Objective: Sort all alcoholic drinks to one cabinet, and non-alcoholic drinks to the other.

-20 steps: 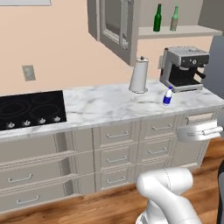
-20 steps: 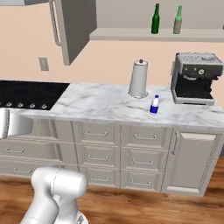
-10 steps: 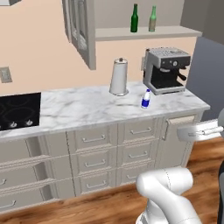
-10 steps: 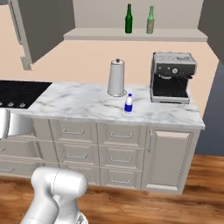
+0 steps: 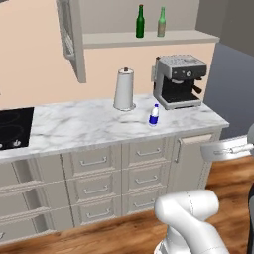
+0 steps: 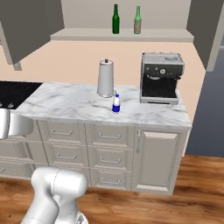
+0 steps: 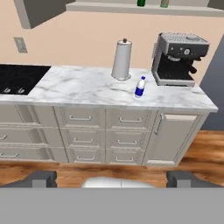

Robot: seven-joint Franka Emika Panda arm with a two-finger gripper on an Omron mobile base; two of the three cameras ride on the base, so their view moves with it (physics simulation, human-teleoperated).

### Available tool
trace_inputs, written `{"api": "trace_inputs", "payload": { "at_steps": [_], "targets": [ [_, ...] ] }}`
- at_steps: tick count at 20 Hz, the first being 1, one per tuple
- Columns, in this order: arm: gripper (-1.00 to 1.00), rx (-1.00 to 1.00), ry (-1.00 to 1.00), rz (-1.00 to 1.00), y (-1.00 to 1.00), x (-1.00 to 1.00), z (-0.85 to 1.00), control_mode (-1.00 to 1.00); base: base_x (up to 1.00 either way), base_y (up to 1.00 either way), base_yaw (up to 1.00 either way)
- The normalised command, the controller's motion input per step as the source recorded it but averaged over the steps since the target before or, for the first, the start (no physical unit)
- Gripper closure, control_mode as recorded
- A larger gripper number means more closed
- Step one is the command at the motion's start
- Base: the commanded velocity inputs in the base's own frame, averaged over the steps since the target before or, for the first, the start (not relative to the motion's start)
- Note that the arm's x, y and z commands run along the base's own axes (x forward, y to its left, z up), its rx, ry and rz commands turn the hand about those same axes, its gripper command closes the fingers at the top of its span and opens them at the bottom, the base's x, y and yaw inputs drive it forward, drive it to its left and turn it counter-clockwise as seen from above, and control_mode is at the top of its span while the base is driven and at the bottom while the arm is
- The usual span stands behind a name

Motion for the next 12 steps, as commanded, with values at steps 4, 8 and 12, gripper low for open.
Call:
{"api": "trace_inputs", "payload": {
  "at_steps": [4, 8, 12],
  "targets": [
    [-1.0, 0.0, 0.0, 0.0, 0.0, 0.0, 0.0, 1.0, 0.38, -0.35, 0.0],
    [-1.0, 0.0, 0.0, 0.0, 0.0, 0.0, 0.0, 1.0, 0.38, -0.32, 0.0],
    [-1.0, 0.0, 0.0, 0.0, 0.0, 0.0, 0.0, 1.0, 0.3, -0.21, 0.0]
  ]
}}
